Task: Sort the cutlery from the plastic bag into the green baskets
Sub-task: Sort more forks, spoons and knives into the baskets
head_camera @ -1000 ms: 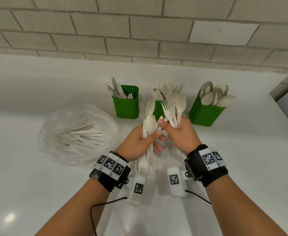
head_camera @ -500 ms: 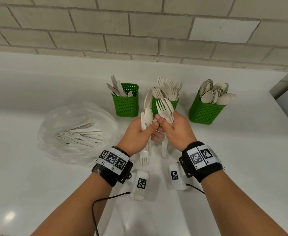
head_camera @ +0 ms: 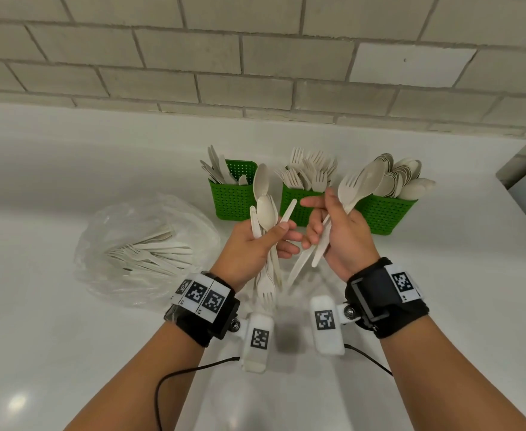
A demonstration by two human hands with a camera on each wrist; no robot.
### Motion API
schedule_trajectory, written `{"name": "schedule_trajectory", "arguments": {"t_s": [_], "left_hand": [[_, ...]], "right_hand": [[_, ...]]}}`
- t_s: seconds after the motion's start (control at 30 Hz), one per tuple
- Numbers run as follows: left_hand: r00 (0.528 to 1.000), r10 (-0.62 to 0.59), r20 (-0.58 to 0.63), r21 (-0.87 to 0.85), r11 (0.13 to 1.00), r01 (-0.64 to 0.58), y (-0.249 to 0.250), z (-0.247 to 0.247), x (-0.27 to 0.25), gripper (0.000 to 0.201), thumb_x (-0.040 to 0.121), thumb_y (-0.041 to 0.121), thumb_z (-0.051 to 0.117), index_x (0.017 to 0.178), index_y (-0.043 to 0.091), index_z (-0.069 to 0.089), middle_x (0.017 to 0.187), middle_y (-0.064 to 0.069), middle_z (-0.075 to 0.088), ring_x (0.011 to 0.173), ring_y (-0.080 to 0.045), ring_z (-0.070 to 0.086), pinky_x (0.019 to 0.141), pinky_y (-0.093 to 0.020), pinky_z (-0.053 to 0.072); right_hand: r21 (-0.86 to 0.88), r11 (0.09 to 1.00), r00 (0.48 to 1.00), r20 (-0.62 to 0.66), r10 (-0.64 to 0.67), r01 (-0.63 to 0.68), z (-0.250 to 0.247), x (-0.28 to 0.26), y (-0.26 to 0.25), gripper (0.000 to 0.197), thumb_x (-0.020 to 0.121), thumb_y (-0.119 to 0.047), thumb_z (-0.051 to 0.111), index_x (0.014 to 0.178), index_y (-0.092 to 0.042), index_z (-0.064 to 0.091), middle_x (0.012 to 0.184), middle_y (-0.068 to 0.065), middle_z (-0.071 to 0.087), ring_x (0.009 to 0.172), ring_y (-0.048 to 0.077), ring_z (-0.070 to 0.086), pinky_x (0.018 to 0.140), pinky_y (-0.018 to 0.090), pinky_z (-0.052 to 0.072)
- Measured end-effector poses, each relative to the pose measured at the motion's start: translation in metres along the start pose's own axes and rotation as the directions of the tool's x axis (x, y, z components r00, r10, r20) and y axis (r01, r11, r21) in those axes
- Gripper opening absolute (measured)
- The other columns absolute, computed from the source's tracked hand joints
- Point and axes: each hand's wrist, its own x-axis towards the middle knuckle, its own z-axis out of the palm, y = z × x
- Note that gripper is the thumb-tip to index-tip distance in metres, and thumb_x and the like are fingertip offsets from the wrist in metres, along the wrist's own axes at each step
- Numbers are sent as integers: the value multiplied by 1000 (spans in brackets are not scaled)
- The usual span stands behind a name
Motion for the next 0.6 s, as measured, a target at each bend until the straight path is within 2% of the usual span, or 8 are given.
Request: {"name": "schedule_trajectory", "arguments": {"t_s": [0.1,0.2,0.3,0.4,0.5,0.53,0.57,0.6], "left_hand": [[999,-35,16,-30,999,35,4,0,-2,20,100,14,51,103,2,66,89,-9,76,74,-22,72,70,-36,59],[993,-74,86,-9,997,75,6,2,-7,22,99,16,52,107,4,68,95,-11,76,82,-28,73,65,-38,61],[988,-78,137,107,992,64,4,5,-11,19,99,17,53,105,6,67,90,-7,75,66,-23,70,56,-33,58],[991,-22,129,293,956,-17,4,0,-12,20,100,14,53,86,5,65,63,4,68,45,-12,54,50,-27,49],[994,-48,94,388,922,8,8,-15,-10,19,99,15,55,88,3,65,56,8,66,42,-9,50,48,-28,46],[994,-61,86,407,913,21,9,-21,-9,21,99,15,56,91,-1,65,58,7,67,42,-10,51,47,-28,46],[994,-73,85,423,906,30,11,-24,-7,22,99,16,57,93,-4,65,60,6,69,42,-11,53,46,-28,46],[993,-80,92,428,903,33,12,-26,-6,23,99,16,57,93,-5,65,65,3,71,43,-11,54,46,-28,48]], "right_hand": [[82,997,1000,-3,-1,1,2,1,-4,47,103,-37,37,100,1,64,53,4,40,46,18,42,59,37,48],[101,993,996,-62,-59,65,3,4,-6,46,104,-38,38,99,-1,64,54,3,40,47,16,45,55,33,48],[62,991,986,-122,-109,117,4,6,-4,44,104,-36,39,101,1,62,56,3,40,48,15,46,51,29,47],[-85,988,964,-224,-142,126,-9,14,-1,40,104,-35,41,97,-5,66,59,0,46,51,12,50,52,27,46],[-468,873,880,-347,-325,137,-36,21,-7,29,100,-30,48,80,-26,69,65,-16,54,58,-2,50,67,26,43],[-575,802,877,-290,-383,160,-42,21,-12,26,98,-24,53,75,-28,65,63,-20,56,59,-5,50,69,22,42],[-635,745,904,-168,-393,206,-42,16,-17,22,94,-19,61,74,-28,63,61,-20,58,57,-5,49,65,20,42],[-696,679,944,-7,-331,233,-39,11,-20,13,87,-18,70,79,-27,65,65,-19,61,57,-3,50,62,19,43]]}}
